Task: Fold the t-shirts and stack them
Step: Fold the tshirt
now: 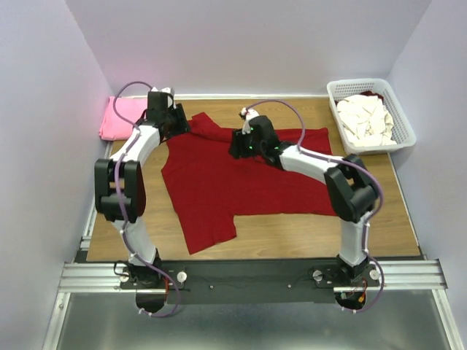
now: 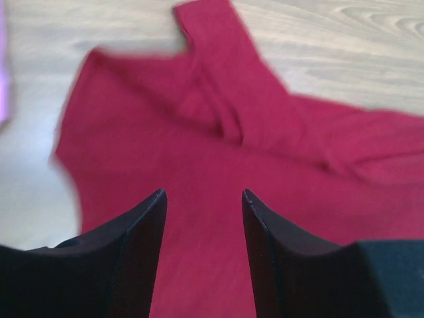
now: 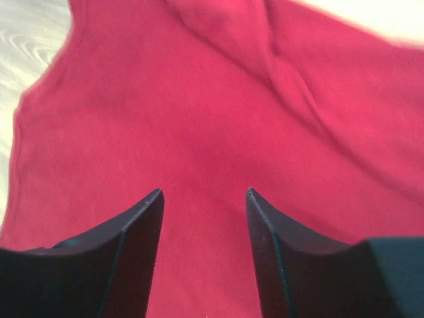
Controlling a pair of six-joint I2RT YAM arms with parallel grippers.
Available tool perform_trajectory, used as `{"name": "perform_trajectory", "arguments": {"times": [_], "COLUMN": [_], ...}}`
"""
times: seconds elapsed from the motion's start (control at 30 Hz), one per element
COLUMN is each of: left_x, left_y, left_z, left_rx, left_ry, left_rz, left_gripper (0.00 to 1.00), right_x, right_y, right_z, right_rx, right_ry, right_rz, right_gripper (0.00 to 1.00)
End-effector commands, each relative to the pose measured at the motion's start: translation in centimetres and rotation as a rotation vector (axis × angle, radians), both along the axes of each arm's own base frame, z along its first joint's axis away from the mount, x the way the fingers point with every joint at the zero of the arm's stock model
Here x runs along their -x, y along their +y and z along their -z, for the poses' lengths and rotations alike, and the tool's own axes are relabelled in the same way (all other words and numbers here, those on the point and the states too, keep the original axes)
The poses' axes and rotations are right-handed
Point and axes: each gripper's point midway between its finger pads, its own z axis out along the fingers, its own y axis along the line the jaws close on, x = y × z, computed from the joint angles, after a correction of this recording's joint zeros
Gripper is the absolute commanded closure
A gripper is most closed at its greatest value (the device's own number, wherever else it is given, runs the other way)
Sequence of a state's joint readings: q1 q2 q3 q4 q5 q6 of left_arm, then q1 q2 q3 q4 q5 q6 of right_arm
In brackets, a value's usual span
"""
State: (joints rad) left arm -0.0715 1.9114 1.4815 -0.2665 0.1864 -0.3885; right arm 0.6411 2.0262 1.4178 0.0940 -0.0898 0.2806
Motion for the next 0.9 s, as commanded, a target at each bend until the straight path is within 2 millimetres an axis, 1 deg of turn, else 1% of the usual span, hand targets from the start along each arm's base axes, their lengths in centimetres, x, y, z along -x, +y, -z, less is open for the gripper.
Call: {"name": "perform_trajectory", "arguments": {"times": [0.0, 0.03, 0.07, 0.1, 0.13, 0.17, 0.2, 0.23, 0.27, 0.3, 0.4, 0.43, 0.5, 0.53, 0.57, 0.6, 0.63, 0.67, 0.7, 0.77, 0.8, 0.83, 0.87], "left_x": [4.9, 6.3, 8.2, 9.5, 10.5, 12.1, 12.9, 13.6, 14.7, 15.3, 16.8, 17.2, 18.0, 18.7, 19.1, 20.0, 20.8, 21.3, 22.3, 23.8, 24.9, 25.7, 27.2], "left_y": [2.8, 2.9, 2.3, 2.7, 2.5, 1.9, 1.6, 1.3, 0.8, 0.5, -0.2, -0.3, -0.7, -1.1, -1.4, -1.6, -2.5, -2.8, -3.9, -4.7, -4.7, -4.7, -4.7], "left_z": [-0.8, -1.3, 0.4, 0.5, 1.1, 2.7, 3.1, 3.6, 4.6, 5.3, 7.2, 8.1, 9.2, 10.2, 10.5, 10.9, 11.1, 11.1, 11.0, 11.2, 11.7, 11.8, 12.5], "left_rx": [-0.169, -0.185, -0.205, -0.238, -0.249, -0.257, -0.261, -0.261, -0.262, -0.265, -0.287, -0.296, -0.299, -0.306, -0.307, -0.306, -0.305, -0.301, -0.263, -0.260, -0.256, -0.247, -0.239], "left_ry": [0.017, 0.019, 0.066, 0.079, 0.100, 0.143, 0.157, 0.173, 0.203, 0.226, 0.283, 0.316, 0.359, 0.397, 0.411, 0.439, 0.445, 0.454, 0.466, 0.494, 0.523, 0.545, 0.579], "left_rz": [-0.049, -0.050, -0.019, -0.025, -0.018, 0.007, 0.022, 0.031, 0.051, 0.064, 0.098, 0.105, 0.129, 0.154, 0.170, 0.176, 0.198, 0.201, 0.228, 0.254, 0.265, 0.269, 0.283], "left_gripper": [0.42, 0.42, 0.43, 0.42, 0.42, 0.43, 0.43, 0.43, 0.43, 0.43, 0.43, 0.44, 0.44, 0.44, 0.45, 0.45, 0.45, 0.45, 0.45, 0.44, 0.44, 0.44, 0.44], "right_x": [3.6, 4.4, 5.6, 6.8, 7.3, 8.3, 8.9, 9.8, 10.3, 10.6, 12.0, 12.6, 13.1, 13.4, 13.9, 14.6, 15.0, 15.6, 16.4, 17.5, 18.0, 19.0, 19.7], "right_y": [-6.0, -6.9, -7.9, -9.2, -10.2, -11.1, -11.7, -12.8, -13.5, -14.0, -15.2, -15.6, -16.0, -16.2, -16.2, -16.4, -16.5, -16.8, -17.1, -17.7, -17.9, -18.5, -18.9], "right_z": [1.4, 1.7, 1.1, 2.4, 2.6, 2.6, 2.9, 3.9, 4.2, 4.2, 5.8, 6.7, 7.4, 7.9, 8.5, 8.9, 9.2, 9.3, 9.8, 9.8, 9.9, 10.4, 10.5], "right_rx": [0.115, 0.122, 0.130, 0.153, 0.176, 0.196, 0.213, 0.240, 0.254, 0.262, 0.303, 0.326, 0.342, 0.351, 0.361, 0.364, 0.371, 0.378, 0.383, 0.390, 0.391, 0.401, 0.412], "right_ry": [0.106, 0.134, 0.153, 0.198, 0.207, 0.229, 0.241, 0.268, 0.284, 0.288, 0.338, 0.363, 0.388, 0.406, 0.428, 0.453, 0.469, 0.489, 0.516, 0.536, 0.547, 0.570, 0.591], "right_rz": [0.106, 0.120, 0.128, 0.143, 0.168, 0.177, 0.188, 0.216, 0.230, 0.242, 0.252, 0.252, 0.253, 0.251, 0.245, 0.238, 0.236, 0.238, 0.233, 0.239, 0.246, 0.245, 0.248], "right_gripper": [0.38, 0.37, 0.36, 0.33, 0.33, 0.32, 0.31, 0.29, 0.27, 0.26, 0.25, 0.25, 0.25, 0.25, 0.25, 0.25, 0.25, 0.25, 0.25, 0.25, 0.25, 0.25, 0.25]}}
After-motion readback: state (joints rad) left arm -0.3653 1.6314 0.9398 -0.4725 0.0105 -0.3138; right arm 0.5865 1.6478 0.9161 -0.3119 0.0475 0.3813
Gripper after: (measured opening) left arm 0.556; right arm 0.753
